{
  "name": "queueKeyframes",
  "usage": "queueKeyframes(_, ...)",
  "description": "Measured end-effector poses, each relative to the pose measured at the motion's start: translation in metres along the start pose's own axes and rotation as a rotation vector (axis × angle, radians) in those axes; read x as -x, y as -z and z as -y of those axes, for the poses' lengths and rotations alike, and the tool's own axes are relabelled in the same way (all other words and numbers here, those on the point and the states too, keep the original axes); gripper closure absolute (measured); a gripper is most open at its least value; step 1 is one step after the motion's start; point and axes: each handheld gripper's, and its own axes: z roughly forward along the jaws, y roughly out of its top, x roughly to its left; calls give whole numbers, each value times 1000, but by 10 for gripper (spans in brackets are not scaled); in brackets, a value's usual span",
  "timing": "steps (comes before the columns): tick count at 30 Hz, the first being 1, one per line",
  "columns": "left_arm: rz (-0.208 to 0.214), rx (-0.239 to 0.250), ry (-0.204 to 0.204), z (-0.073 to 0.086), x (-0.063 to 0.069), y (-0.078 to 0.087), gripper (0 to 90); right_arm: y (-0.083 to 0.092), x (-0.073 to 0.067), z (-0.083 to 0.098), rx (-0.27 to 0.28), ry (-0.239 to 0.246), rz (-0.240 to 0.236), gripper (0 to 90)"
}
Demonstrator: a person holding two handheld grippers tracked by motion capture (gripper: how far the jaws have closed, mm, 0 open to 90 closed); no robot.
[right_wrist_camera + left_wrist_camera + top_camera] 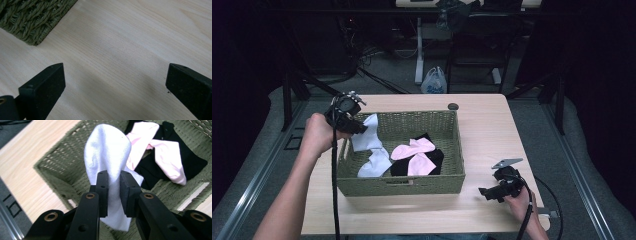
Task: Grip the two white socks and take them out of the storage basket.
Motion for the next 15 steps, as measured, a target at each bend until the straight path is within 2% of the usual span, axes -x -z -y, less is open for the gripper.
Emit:
queueKeyframes(7, -49, 32, 26, 4, -11, 19, 783, 0, 0, 0, -2, 0, 0, 22)
queueKeyframes(15, -91, 52, 84, 21, -28, 36, 783, 0, 0, 0, -6, 2, -2, 22)
